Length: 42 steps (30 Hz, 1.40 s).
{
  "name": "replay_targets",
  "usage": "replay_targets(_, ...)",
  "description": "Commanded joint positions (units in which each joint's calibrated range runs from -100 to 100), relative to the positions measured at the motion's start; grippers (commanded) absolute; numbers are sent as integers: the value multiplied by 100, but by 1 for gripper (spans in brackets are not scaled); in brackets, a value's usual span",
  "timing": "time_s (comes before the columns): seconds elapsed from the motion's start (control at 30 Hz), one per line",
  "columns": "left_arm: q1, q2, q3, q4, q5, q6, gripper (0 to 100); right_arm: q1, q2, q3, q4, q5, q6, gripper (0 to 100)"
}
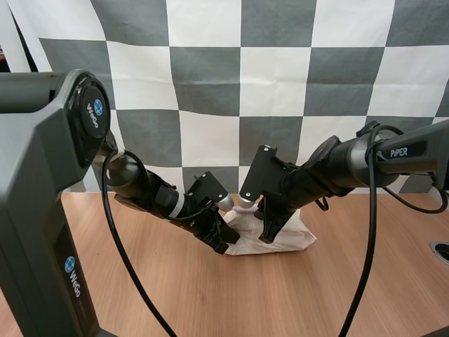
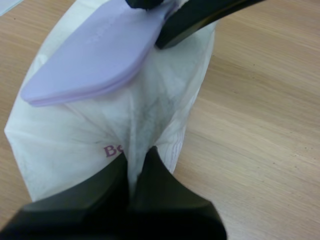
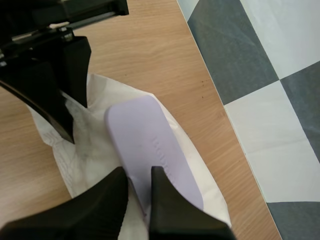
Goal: Open the wet wipes lid
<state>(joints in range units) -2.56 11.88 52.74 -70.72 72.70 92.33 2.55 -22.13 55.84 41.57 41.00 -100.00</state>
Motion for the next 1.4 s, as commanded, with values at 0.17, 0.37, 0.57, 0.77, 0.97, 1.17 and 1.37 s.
replay_targets(0.17, 3, 2, 0, 26, -4, 58, 0, -2, -61, -109, 141, 21, 0, 0)
replay_targets(0.37, 3, 2, 0, 26, -4, 58, 0, -2, -61, -326, 141, 39, 0, 0)
replay_targets(0.57, 3, 2, 0, 26, -4, 58, 0, -2, -61, -470, 141, 58, 0, 0)
replay_targets(0.77, 3, 2, 0, 26, -4, 58, 0, -2, -61, -484, 141, 11, 0, 0)
replay_targets(0.97, 3, 2, 0, 25, 14, 58, 0, -2, -46, -484, 173, -301, 0, 0)
replay_targets(1.17, 3, 2, 0, 25, 85, 58, 0, -2, 325, -719, 360, -642, 0, 0)
replay_targets(1.37, 3, 2, 0, 25, 85, 58, 0, -2, 801, -1123, 627, -541, 0, 0)
